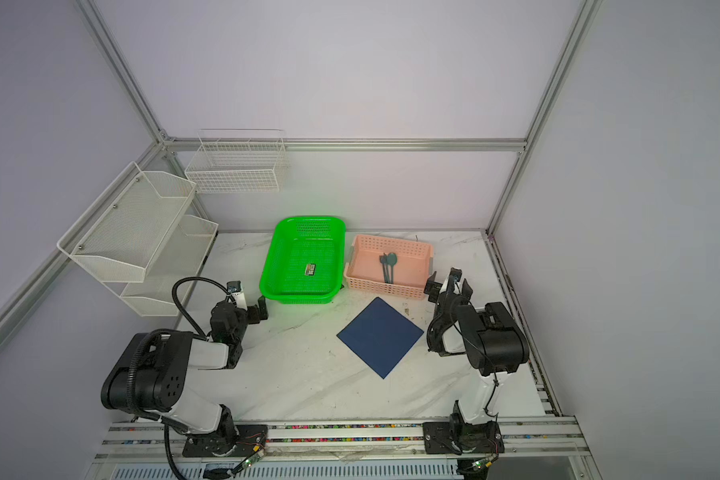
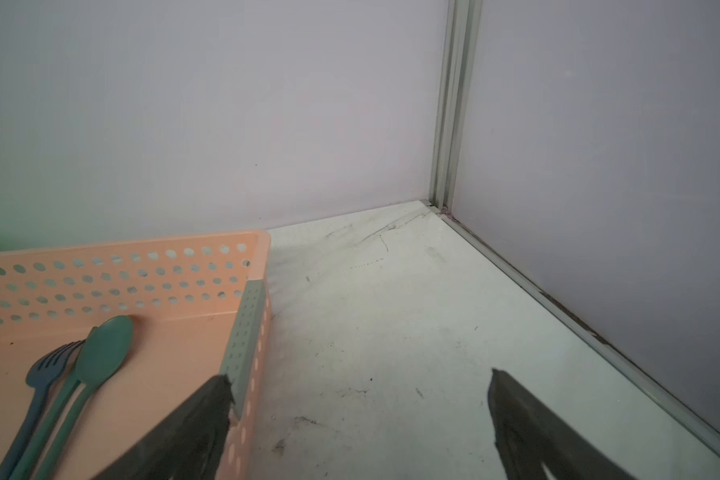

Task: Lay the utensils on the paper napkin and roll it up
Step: 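Raise both grippers and move them toward the baskets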

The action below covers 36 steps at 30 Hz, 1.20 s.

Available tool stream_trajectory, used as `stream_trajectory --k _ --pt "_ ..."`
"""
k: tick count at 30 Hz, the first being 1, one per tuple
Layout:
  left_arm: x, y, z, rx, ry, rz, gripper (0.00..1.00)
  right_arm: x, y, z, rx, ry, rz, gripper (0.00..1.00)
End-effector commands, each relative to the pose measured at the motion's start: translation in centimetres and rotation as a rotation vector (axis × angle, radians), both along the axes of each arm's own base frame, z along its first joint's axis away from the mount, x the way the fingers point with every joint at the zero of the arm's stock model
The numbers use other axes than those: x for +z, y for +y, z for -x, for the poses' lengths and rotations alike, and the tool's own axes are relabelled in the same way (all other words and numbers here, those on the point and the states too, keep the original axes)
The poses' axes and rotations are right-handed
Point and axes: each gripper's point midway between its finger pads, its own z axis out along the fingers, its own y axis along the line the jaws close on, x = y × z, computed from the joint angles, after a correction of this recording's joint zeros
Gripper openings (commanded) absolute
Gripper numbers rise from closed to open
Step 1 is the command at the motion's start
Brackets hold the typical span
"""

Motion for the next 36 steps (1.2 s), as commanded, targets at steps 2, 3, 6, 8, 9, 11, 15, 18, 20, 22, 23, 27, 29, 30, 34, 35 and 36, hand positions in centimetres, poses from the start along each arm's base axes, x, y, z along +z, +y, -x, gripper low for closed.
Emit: stream_trajectory --k 2,3,6,8,9,11,15,18,20,22,23,27,29,30,34,35,36 --pt "2.6 -0.1 -1.4 -0.016 -0.084 -0.016 1.00 1.1 0.9 -0.3 0.057 -0.028 -0.005 0.97" --pt "2.6 -0.1 -1.4 -0.015 -0.083 -0.017 1.00 1.0 0.9 -0.3 0.056 -0.022 -0.004 0.97" --pt "2.6 -0.1 -1.4 -0.015 -0.082 -0.016 1.00 1.1 0.9 -0.3 0.057 -0.029 -0.004 0.97" --pt "2.6 -0.1 -1.4 -0.015 -0.083 -0.017 1.00 1.0 0.9 -0.2 0.058 -0.029 -0.005 0.97" --pt "2.6 -0.1 -1.4 -0.015 -0.083 -0.016 1.00 1.0 0.9 -0.2 0.057 -0.028 -0.004 0.97" --pt "2.6 -0.1 -1.4 -0.014 -0.082 -0.016 1.00 1.0 0.9 -0.2 0.058 -0.028 -0.004 0.97" --pt "2.6 -0.1 -1.4 -0.015 -0.083 -0.016 1.00 1.1 0.9 -0.3 0.058 -0.029 -0.004 0.97" --pt "2.6 -0.1 -1.4 -0.015 -0.083 -0.016 1.00 1.0 0.9 -0.2 0.058 -0.029 -0.004 0.97" --pt "2.5 -0.1 -1.4 -0.014 -0.080 -0.016 1.00 1.0 0.9 -0.3 0.058 -0.028 -0.005 0.97" --pt "2.5 -0.1 -1.4 -0.015 -0.080 -0.016 1.00 1.1 0.9 -0.3 0.058 -0.029 -0.005 0.97" --pt "2.5 -0.1 -1.4 -0.014 -0.079 -0.014 1.00 1.0 1.0 -0.4 0.060 -0.025 -0.008 0.97" --pt "2.7 0.4 -1.4 -0.014 -0.071 0.006 1.00 3.1 0.1 0.7 -0.052 -0.055 0.005 0.97" --pt "4.8 2.3 -0.9 0.098 -0.095 0.016 1.00 6.4 1.5 0.5 0.026 -0.056 0.013 0.97" --pt "6.2 2.8 -0.6 0.133 -0.101 0.022 1.00 8.3 2.0 0.5 0.060 -0.091 0.014 0.97" --pt "11.8 2.9 0.7 0.177 -0.077 0.074 1.00 17.8 2.4 0.5 0.082 -0.219 -0.107 0.97" --pt "13.2 2.9 1.0 0.191 -0.047 0.103 1.00 18.9 1.8 0.1 0.035 -0.197 -0.249 0.97" --pt "15.0 2.7 1.2 0.203 -0.021 0.146 1.00 18.6 1.1 0.0 -0.034 -0.116 -0.394 0.97"
